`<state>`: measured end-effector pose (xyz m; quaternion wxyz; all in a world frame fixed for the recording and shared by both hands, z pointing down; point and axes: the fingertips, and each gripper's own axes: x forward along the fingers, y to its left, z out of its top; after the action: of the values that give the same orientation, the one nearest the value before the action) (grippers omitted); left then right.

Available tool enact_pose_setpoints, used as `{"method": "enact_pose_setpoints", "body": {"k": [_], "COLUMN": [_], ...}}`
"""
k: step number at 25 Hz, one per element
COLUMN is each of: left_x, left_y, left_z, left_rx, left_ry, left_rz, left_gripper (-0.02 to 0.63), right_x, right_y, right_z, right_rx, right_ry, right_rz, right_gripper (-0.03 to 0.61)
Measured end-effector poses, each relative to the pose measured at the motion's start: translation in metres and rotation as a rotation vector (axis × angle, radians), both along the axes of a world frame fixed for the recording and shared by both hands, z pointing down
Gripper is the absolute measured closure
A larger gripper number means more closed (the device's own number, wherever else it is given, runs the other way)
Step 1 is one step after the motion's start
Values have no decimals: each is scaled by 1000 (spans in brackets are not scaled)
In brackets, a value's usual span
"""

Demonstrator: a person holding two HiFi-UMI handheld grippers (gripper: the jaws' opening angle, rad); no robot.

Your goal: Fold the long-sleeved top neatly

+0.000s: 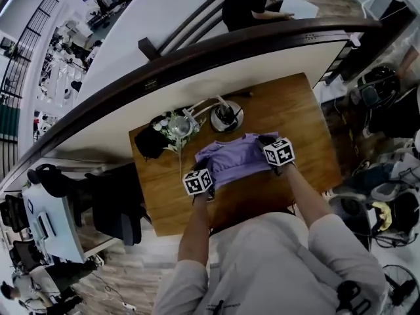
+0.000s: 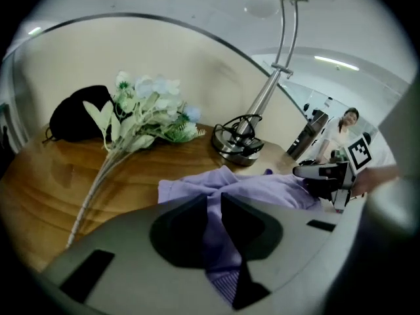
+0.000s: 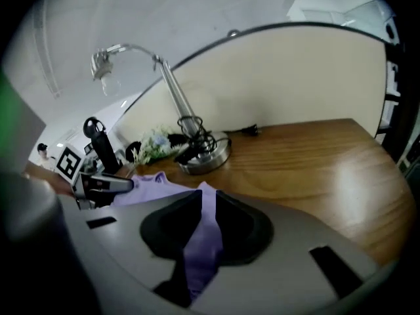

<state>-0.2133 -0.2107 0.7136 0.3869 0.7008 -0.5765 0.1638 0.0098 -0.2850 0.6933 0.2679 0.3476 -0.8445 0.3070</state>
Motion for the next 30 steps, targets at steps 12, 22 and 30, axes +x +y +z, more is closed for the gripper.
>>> {"method": "enact_pose_setpoints", "body": {"k": [12,22,30], "left_x": [39,69,53], "left_y": [20,32,40], "left_z": [-71,-84,-98], "left_rx": [241,238,266], "left_ry": [-84,-56,-25], "left_rz": [157,196,141], "left_gripper": [549,586,586], "right_x": [109,114,101], "right_y": [73,112,105], "right_z": [-3,25,36], "right_rx": [-110,-355,-250], "right_ry": [-242,-492,-122], "right_rz": [543,853,792], "right_gripper": [371,272,322]}}
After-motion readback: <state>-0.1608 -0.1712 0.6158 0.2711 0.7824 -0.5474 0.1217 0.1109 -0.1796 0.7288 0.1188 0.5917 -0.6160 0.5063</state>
